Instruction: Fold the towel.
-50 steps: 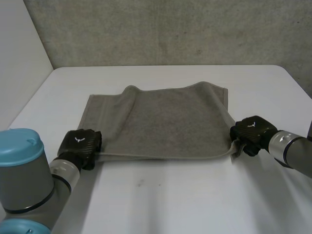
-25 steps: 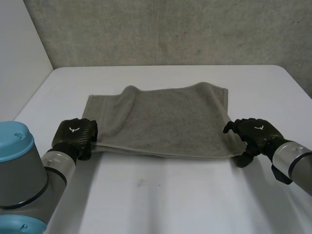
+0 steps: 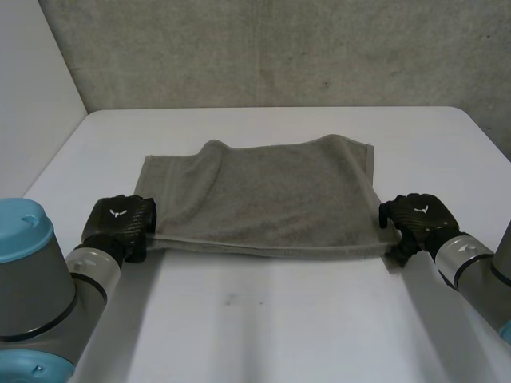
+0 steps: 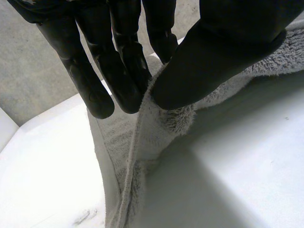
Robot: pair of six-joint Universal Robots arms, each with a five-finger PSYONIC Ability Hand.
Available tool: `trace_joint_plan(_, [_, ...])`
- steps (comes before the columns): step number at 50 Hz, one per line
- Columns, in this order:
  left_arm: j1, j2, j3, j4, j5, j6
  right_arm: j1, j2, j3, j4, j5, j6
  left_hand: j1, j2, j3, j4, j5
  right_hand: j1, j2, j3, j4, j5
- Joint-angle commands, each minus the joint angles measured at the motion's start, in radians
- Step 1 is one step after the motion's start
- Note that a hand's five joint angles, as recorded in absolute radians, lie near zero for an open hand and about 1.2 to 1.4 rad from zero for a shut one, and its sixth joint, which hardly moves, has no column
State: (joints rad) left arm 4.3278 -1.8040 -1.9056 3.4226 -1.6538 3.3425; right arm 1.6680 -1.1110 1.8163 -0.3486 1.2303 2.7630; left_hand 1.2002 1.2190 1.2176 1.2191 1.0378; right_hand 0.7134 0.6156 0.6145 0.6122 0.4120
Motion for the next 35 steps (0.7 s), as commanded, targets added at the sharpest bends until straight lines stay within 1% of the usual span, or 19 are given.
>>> trace_joint_plan(1, [0.015, 0.002, -0.007, 0.0, 0.0, 0.0, -0.011, 0.022, -0.031, -0.003, 0.006, 0.075, 0.196, 0.177, 0.179, 0.177, 0.184, 0.399, 0.497, 0.498, 0.5, 0.526])
trace_joint_plan(2, [0.015, 0.002, -0.007, 0.0, 0.0, 0.0, -0.011, 0.022, -0.031, -0.003, 0.006, 0.075, 0.196, 0.177, 0.179, 0.177, 0.184, 0.399, 0.497, 0.498, 0.5, 0.526])
trace_joint_plan(3, [0.015, 0.002, -0.007, 0.0, 0.0, 0.0, -0.011, 0.025, -0.035, -0.003, 0.009, 0.11, 0.196, 0.177, 0.179, 0.177, 0.184, 0.318, 0.416, 0.417, 0.419, 0.445])
trace_joint_plan(4, [0.015, 0.002, -0.007, 0.0, 0.0, 0.0, -0.011, 0.029, -0.041, 0.005, 0.009, 0.144, 0.196, 0.177, 0.179, 0.177, 0.184, 0.14, 0.237, 0.239, 0.241, 0.267])
trace_joint_plan(5, [0.015, 0.002, -0.007, 0.0, 0.0, 0.0, -0.011, 0.03, -0.041, 0.005, 0.009, 0.144, 0.196, 0.177, 0.179, 0.177, 0.184, 0.138, 0.236, 0.237, 0.239, 0.265])
trace_joint_plan(6, [0.016, 0.002, -0.007, 0.0, 0.0, 0.0, -0.01, 0.033, -0.048, 0.008, 0.011, 0.173, 0.196, 0.177, 0.179, 0.177, 0.184, -0.048, 0.05, 0.051, 0.053, 0.079])
trace_joint_plan(7, [0.016, 0.002, -0.007, 0.0, 0.0, 0.0, -0.01, 0.033, -0.051, 0.008, 0.011, 0.2, 0.196, 0.177, 0.179, 0.177, 0.184, -0.097, 0.001, 0.002, 0.005, 0.03])
trace_joint_plan(10, [0.016, 0.002, -0.007, 0.0, -0.001, 0.0, -0.01, 0.034, -0.052, 0.008, 0.009, 0.224, 0.196, 0.177, 0.179, 0.177, 0.184, -0.094, 0.004, 0.005, 0.007, 0.033])
trace_joint_plan(13, [0.018, 0.002, -0.007, -0.002, -0.001, 0.0, -0.008, 0.045, -0.057, 0.008, 0.009, 0.247, 0.196, 0.177, 0.179, 0.177, 0.184, -0.021, 0.077, 0.078, 0.081, 0.106])
trace_joint_plan(14, [0.018, 0.002, -0.007, -0.002, -0.001, 0.0, -0.008, 0.054, -0.061, 0.01, 0.009, 0.251, 0.196, 0.177, 0.179, 0.177, 0.184, 0.101, 0.199, 0.2, 0.203, 0.228])
trace_joint_plan(15, [0.018, 0.002, -0.007, -0.002, -0.001, 0.0, -0.01, 0.065, -0.066, 0.011, 0.011, 0.251, 0.196, 0.177, 0.179, 0.177, 0.184, 0.323, 0.421, 0.422, 0.425, 0.45])
trace_joint_plan(16, [0.018, 0.002, -0.007, -0.003, -0.001, 0.0, -0.01, 0.065, -0.066, 0.011, 0.011, 0.251, 0.196, 0.177, 0.179, 0.177, 0.184, 0.326, 0.424, 0.425, 0.427, 0.453])
trace_joint_plan(17, [0.018, 0.002, -0.007, -0.003, -0.001, 0.0, -0.011, 0.068, -0.072, 0.011, 0.014, 0.251, 0.196, 0.177, 0.179, 0.177, 0.184, 0.651, 0.749, 0.75, 0.752, 0.778])
trace_joint_plan(18, [0.018, 0.002, -0.007, -0.003, -0.001, 0.0, -0.013, 0.068, -0.078, 0.016, 0.018, 0.253, 0.196, 0.177, 0.179, 0.177, 0.184, 0.683, 0.78, 0.781, 0.784, 0.809])
trace_joint_plan(24, [0.018, 0.002, -0.007, -0.005, -0.001, 0.0, -0.016, 0.03, -0.08, 0.03, 0.055, 0.251, 0.196, 0.177, 0.179, 0.177, 0.184, 0.683, 0.781, 0.782, 0.784, 0.81])
trace_joint_plan(26, [0.018, 0.003, -0.007, -0.005, -0.001, 0.0, -0.028, -0.041, -0.043, -0.013, 0.069, 0.228, 0.196, 0.177, 0.179, 0.177, 0.184, 0.683, 0.781, 0.782, 0.784, 0.81])
trace_joint_plan(27, [0.018, 0.003, -0.007, -0.005, -0.001, 0.0, -0.028, -0.041, -0.043, -0.013, 0.069, 0.228, 0.196, 0.177, 0.179, 0.177, 0.184, 0.683, 0.781, 0.782, 0.784, 0.81])
trace_joint_plan(29, [0.018, 0.003, -0.009, -0.005, -0.001, 0.0, -0.034, -0.107, 0.003, -0.091, 0.06, 0.227, 0.196, 0.177, 0.179, 0.177, 0.184, 0.683, 0.781, 0.782, 0.784, 0.81])
trace_joint_plan(35, [0.018, 0.003, -0.009, -0.005, -0.001, 0.0, -0.022, -0.109, -0.002, -0.067, 0.057, 0.234, 0.196, 0.177, 0.179, 0.177, 0.184, 0.683, 0.781, 0.782, 0.784, 0.81])
